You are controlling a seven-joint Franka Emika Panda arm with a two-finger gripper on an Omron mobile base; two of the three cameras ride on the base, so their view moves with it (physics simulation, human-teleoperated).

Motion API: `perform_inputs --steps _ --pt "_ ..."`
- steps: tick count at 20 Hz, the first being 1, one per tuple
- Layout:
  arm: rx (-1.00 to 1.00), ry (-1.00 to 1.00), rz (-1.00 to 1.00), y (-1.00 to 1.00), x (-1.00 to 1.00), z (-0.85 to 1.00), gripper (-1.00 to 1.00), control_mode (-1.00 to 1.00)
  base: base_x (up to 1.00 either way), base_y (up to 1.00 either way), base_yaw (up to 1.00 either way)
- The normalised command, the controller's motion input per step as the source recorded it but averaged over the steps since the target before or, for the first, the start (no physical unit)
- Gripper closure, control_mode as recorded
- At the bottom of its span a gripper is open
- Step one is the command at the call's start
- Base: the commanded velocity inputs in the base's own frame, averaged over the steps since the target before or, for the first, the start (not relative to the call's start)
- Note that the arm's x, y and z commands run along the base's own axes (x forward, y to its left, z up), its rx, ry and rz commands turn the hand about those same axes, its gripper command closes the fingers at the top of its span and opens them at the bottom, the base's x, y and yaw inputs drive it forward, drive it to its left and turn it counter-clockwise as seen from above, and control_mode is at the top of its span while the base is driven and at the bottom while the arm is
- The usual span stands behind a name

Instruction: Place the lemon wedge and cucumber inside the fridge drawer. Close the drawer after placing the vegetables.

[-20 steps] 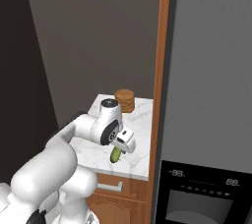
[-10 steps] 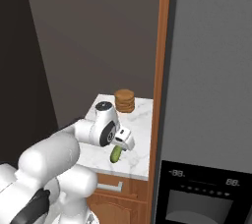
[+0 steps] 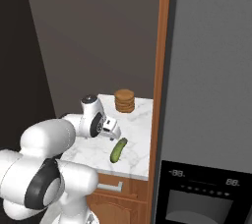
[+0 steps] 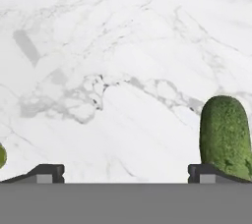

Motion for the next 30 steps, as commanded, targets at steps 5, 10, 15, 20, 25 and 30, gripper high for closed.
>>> perform_inputs --steps 5,10,15,20,25,30 --pt "0.00 0.02 0.06 0.70 0.24 0.03 -1.00 -1.00 0.00 0.00 0.00" --pt "0.00 0.00 0.05 0.30 0.03 0.00 -1.00 -1.00 0.00 0.00 0.00" --pt "0.00 0.00 0.00 0.17 -0.04 0.00 -1.00 -1.00 0.00 0.00 0.00" --pt "0.00 0.00 0.00 0.05 -0.15 0.00 -1.00 -1.00 0.00 0.00 0.00" --pt "0.00 0.01 0.00 0.09 -0.01 -0.12 -1.00 -1.00 0.00 0.00 0.00" --pt "0.00 0.04 0.00 0.12 0.00 -0.15 -1.00 -1.00 0.00 0.00 0.00"
